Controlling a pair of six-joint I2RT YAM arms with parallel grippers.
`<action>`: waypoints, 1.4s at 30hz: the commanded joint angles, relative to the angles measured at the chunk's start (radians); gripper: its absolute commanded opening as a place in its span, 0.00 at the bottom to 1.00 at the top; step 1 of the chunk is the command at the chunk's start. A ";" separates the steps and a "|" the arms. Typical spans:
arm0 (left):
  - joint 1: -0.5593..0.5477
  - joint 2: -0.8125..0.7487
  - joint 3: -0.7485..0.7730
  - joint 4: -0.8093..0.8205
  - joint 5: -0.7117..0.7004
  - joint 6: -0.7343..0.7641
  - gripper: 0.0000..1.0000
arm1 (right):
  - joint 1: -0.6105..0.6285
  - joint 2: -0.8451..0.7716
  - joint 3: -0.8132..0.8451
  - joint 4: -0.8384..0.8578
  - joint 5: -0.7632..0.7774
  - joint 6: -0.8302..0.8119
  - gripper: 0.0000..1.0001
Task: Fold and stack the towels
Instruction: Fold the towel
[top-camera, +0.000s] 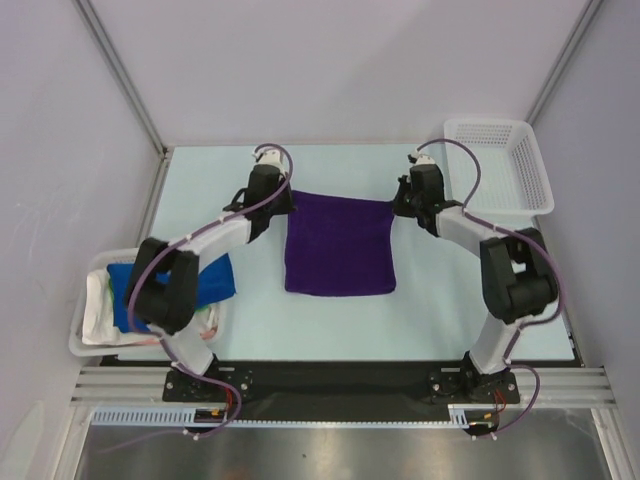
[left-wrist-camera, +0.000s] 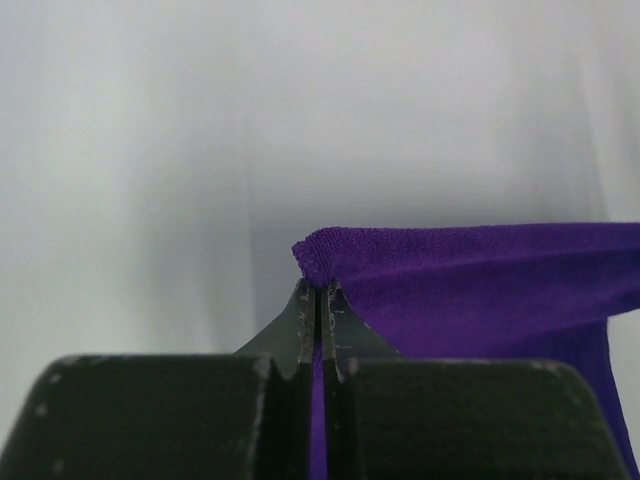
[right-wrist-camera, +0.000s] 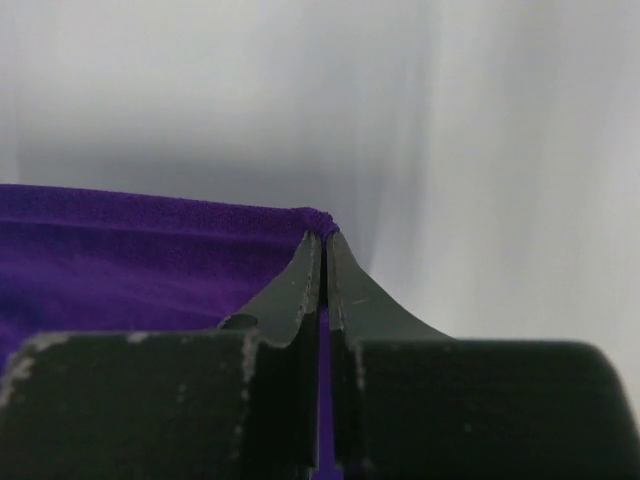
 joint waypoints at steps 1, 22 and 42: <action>0.047 0.137 0.182 0.109 0.070 0.043 0.01 | -0.048 0.139 0.169 0.142 -0.101 0.025 0.00; 0.127 0.314 0.268 0.082 0.132 0.010 0.00 | -0.077 0.232 0.226 0.156 -0.158 0.049 0.00; 0.087 0.051 -0.141 0.154 0.037 -0.088 0.00 | -0.005 -0.023 -0.182 0.235 -0.125 0.084 0.00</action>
